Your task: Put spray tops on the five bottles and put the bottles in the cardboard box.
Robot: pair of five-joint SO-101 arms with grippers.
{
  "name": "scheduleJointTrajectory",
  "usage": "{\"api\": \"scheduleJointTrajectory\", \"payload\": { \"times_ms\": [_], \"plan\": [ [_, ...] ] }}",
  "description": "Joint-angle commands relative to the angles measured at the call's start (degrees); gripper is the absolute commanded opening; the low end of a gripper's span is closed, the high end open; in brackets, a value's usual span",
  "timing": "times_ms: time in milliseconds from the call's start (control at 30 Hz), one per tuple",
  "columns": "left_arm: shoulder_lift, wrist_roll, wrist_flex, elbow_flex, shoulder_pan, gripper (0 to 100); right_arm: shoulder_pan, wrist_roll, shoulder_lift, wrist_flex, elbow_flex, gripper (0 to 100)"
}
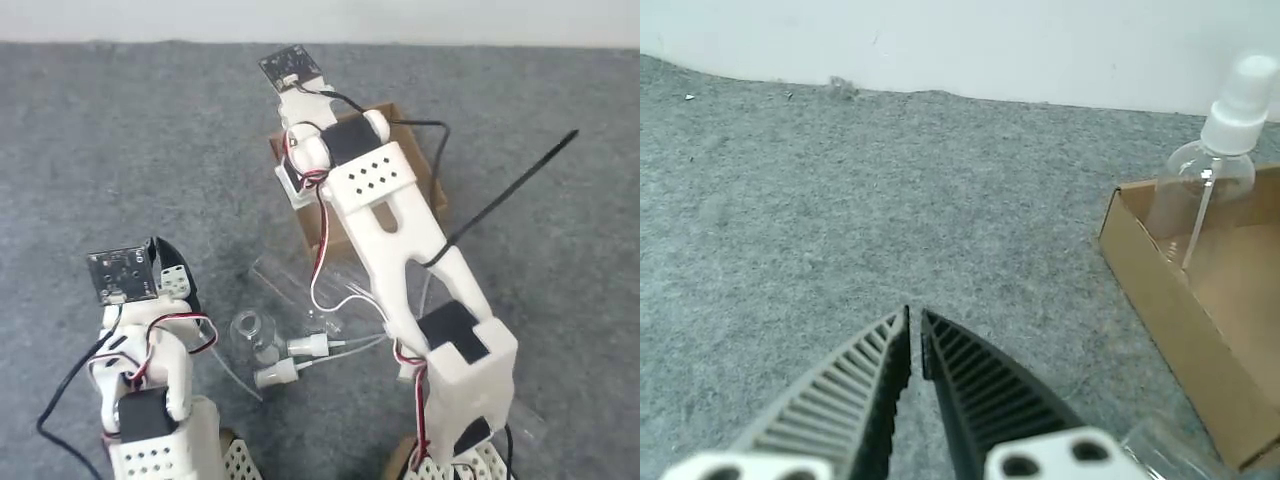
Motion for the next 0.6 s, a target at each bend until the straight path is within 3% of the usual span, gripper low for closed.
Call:
{"api": "scheduleJointTrajectory", "payload": {
  "times_ms": [0,567],
  "plan": [
    [-0.88,-0.44,-1.76,-0.66,-0.35,2,-0.57,1.41,-6.55,2.33,-1.05,38.5],
    [-0.88,-0.26,-1.85,-1.36,-6.42,2,-9.8,0.88,-17.1,16.22,-0.97,38.5]
  ]
}}
